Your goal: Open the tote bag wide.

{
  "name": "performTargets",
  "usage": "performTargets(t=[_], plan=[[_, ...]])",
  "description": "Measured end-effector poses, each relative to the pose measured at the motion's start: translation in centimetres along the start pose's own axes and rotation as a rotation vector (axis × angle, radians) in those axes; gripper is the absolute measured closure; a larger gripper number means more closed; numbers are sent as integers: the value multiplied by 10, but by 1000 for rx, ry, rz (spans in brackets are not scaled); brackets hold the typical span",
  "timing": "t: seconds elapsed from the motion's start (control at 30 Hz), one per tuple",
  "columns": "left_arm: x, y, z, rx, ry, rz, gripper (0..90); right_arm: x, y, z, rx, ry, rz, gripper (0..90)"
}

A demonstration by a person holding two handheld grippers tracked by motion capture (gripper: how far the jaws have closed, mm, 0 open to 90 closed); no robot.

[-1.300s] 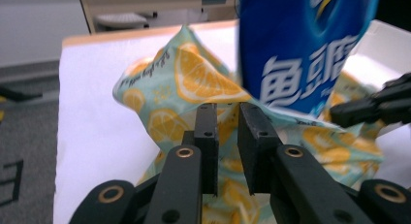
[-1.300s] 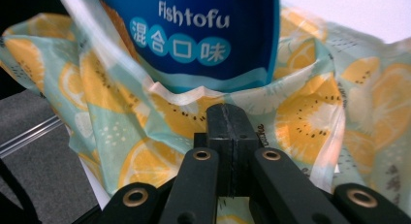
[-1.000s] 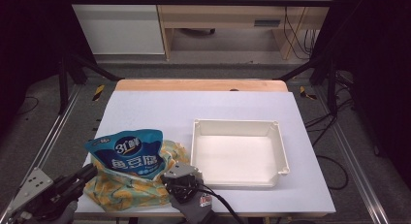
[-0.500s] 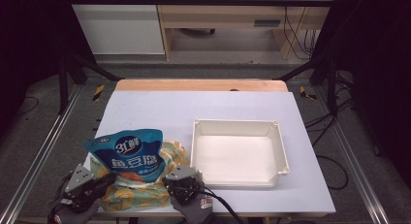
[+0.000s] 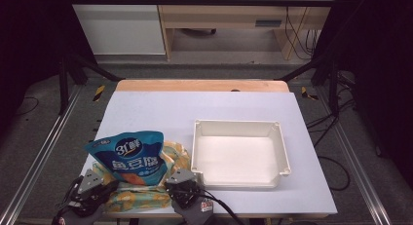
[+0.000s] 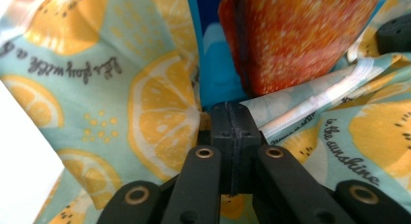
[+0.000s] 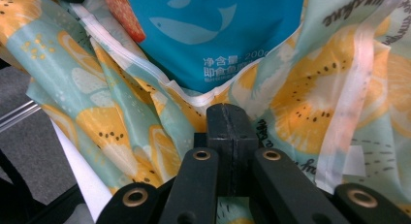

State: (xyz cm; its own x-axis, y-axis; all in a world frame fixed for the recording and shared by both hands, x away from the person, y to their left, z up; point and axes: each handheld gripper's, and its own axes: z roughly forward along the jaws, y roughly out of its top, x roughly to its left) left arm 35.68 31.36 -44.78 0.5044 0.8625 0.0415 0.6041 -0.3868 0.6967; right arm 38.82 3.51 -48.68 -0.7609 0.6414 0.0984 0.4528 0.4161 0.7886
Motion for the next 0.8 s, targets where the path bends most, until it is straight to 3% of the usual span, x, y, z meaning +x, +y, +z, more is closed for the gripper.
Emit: performTargets(t=[0.27,0.43,0.57,0.8], plan=[[2,1,4,31,-1,-5,894,-1,-2,3,9,1,3,899],[3,0,2,20,-8,-11,873,-1,-2,2,5,10,7,869],[3,0,-3,-31,-28,-27,830,-1,1,-6,-34,32,10,813],[8,0,-16,-112,-47,-60,754,-4,16,-35,-150,59,-2,691]])
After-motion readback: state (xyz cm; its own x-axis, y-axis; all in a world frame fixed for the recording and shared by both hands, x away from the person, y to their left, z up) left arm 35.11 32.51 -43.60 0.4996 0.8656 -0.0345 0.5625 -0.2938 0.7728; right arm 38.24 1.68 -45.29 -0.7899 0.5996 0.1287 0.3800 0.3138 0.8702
